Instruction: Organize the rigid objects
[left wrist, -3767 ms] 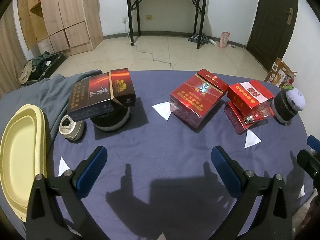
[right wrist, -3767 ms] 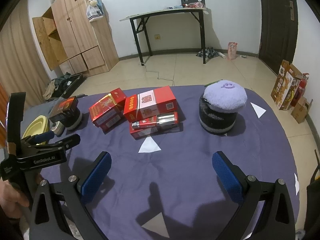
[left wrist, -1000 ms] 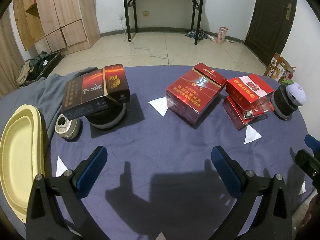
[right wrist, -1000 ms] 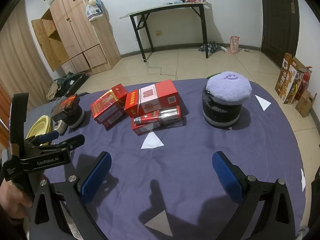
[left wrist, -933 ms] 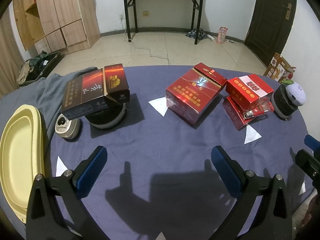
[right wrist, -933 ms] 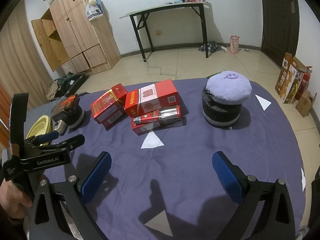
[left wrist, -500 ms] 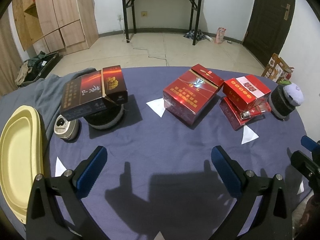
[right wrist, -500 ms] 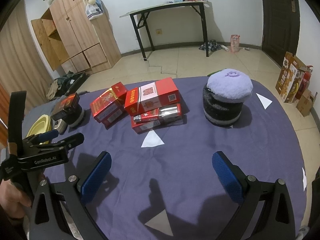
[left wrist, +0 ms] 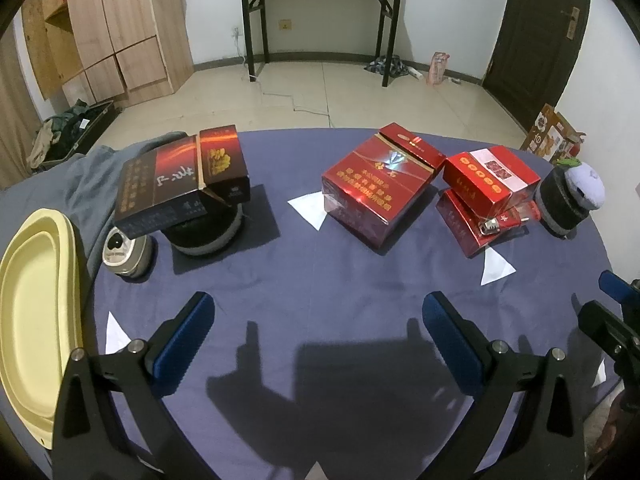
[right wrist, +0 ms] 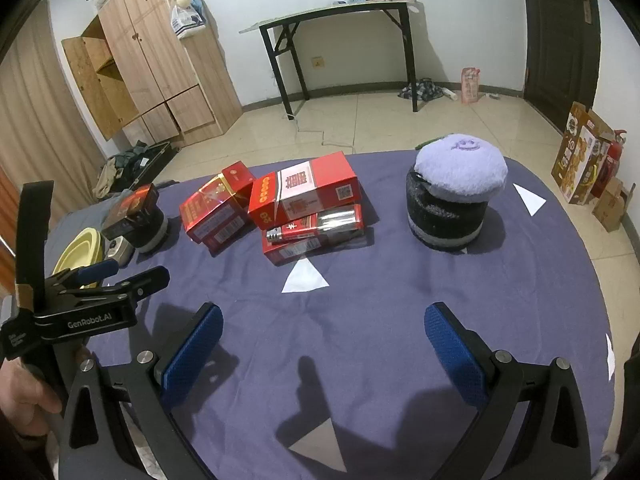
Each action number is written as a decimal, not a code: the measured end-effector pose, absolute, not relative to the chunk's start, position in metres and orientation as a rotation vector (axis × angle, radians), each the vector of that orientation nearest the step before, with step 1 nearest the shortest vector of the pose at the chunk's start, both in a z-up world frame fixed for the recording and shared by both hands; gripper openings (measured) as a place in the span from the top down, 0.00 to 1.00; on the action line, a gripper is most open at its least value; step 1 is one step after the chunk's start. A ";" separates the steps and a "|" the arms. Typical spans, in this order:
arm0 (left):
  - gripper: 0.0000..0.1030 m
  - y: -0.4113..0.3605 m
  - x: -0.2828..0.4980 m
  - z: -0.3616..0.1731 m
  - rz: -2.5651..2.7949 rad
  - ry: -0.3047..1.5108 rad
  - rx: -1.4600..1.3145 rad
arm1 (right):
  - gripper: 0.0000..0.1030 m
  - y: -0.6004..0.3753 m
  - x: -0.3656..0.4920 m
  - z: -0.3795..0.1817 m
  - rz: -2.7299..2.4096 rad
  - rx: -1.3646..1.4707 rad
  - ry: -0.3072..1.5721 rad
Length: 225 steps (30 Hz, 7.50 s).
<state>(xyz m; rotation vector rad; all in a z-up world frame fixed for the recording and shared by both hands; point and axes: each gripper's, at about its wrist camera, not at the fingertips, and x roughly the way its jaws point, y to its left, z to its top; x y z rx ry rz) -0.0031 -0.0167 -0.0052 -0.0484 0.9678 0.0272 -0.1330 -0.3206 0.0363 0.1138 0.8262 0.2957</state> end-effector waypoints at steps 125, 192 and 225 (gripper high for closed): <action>0.00 0.102 0.091 0.039 0.062 1.309 -0.173 | 0.43 -0.327 -0.088 0.082 0.199 -0.064 0.658; 0.00 0.377 -0.017 0.010 0.160 1.118 -0.510 | 0.01 0.172 -0.164 0.068 0.859 -0.280 0.823; 0.00 0.070 0.126 -0.015 -0.144 1.243 0.001 | 0.00 -0.205 0.000 0.043 0.340 -0.105 0.910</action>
